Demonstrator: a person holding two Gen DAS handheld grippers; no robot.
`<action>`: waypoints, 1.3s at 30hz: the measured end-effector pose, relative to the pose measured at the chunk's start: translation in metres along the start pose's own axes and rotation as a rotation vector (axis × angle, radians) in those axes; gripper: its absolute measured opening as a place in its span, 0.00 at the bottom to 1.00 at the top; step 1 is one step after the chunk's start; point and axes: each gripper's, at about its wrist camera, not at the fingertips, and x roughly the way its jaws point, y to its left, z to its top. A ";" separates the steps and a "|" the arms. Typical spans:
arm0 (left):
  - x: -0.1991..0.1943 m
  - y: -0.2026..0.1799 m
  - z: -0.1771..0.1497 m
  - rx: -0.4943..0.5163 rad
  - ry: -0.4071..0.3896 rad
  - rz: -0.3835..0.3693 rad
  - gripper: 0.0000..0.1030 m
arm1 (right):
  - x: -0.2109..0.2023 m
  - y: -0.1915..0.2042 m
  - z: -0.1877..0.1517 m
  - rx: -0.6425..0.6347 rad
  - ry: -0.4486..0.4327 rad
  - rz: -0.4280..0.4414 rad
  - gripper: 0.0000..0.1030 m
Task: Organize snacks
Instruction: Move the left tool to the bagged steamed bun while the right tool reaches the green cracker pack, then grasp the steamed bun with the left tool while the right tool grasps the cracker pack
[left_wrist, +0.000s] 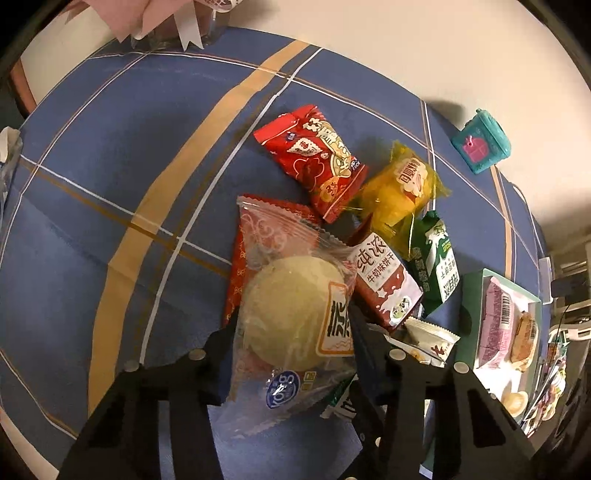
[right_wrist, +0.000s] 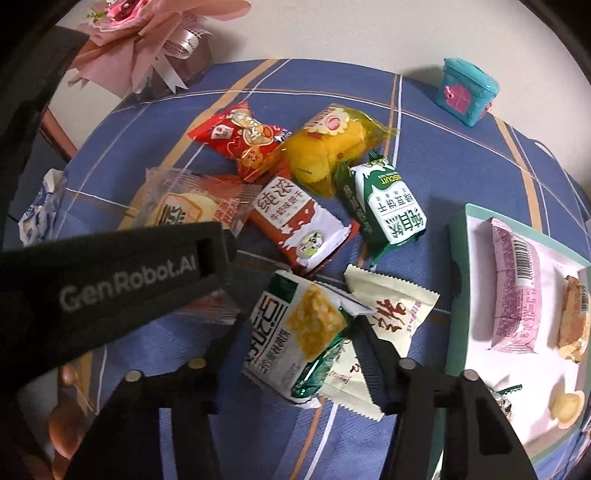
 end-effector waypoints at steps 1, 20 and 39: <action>0.000 0.000 0.000 -0.004 -0.001 0.001 0.52 | 0.000 0.000 0.000 0.001 0.001 0.001 0.55; -0.025 0.055 -0.009 -0.172 -0.041 0.022 0.50 | 0.016 0.012 0.004 -0.006 0.033 0.082 0.61; -0.002 0.061 -0.007 -0.237 -0.006 0.019 0.50 | 0.029 0.047 -0.015 -0.076 0.032 -0.022 0.57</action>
